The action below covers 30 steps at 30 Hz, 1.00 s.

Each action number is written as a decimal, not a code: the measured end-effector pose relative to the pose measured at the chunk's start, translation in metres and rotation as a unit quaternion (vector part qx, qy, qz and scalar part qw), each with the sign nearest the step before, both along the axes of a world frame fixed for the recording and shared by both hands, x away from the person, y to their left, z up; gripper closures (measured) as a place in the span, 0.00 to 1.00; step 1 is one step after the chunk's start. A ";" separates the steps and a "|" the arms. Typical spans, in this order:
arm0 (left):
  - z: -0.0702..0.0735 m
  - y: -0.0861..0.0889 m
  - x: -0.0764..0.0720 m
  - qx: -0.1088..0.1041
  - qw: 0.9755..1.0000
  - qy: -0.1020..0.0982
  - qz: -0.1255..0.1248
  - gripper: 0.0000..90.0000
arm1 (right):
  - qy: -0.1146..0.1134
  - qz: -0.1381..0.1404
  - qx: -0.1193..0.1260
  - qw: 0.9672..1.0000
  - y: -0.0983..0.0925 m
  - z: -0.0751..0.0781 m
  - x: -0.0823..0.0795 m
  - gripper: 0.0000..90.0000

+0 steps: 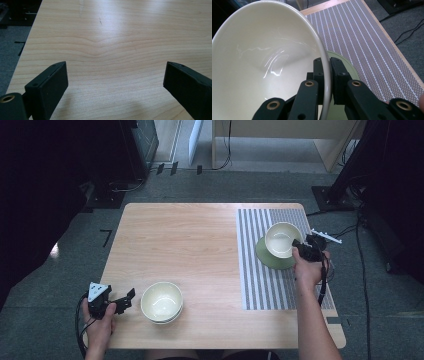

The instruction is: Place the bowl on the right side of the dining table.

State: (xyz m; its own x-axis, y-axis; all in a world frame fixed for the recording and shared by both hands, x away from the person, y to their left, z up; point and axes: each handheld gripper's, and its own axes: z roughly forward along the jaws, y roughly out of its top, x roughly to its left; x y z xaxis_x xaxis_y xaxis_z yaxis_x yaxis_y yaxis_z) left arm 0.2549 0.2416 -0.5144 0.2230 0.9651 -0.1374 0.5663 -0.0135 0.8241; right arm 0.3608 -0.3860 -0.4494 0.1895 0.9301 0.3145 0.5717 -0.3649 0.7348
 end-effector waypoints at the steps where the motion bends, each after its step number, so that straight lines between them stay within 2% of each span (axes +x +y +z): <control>1: 0.000 0.000 0.000 0.000 1.000 0.000 0.000 0.06 | 0.003 -0.002 0.001 1.000 -0.001 0.000 0.002 0.94; 6: 0.000 0.000 0.000 0.000 1.000 0.000 0.000 0.06 | 0.024 -0.005 0.004 1.000 -0.006 -0.004 0.010 0.94; 9: 0.000 0.000 0.000 0.000 1.000 0.000 0.000 0.06 | 0.046 -0.009 0.019 0.999 -0.010 -0.008 0.017 0.94; 14: 0.000 0.000 0.000 0.000 1.000 0.000 0.000 0.06 | 0.065 -0.011 0.028 0.997 -0.011 -0.011 0.023 0.94; 16: 0.000 0.000 0.000 0.000 1.000 0.000 -0.001 0.06 | 0.084 -0.010 0.038 0.996 -0.013 -0.014 0.028 0.94; 17: 0.000 0.000 0.000 0.000 1.000 0.000 -0.001 0.06 | 0.084 -0.010 0.038 0.996 -0.013 -0.014 0.028 0.94; 23: 0.000 0.000 0.000 0.000 1.000 0.000 0.000 0.06 | 0.129 -0.008 0.060 0.990 -0.015 -0.019 0.038 0.94; 27: 0.000 0.000 0.000 0.000 1.000 0.000 -0.001 0.06 | 0.145 -0.011 0.061 0.987 -0.017 -0.022 0.043 0.93; 30: 0.000 0.000 0.000 0.000 1.000 0.000 -0.001 0.06 | 0.151 -0.013 0.071 0.986 -0.017 -0.023 0.045 0.94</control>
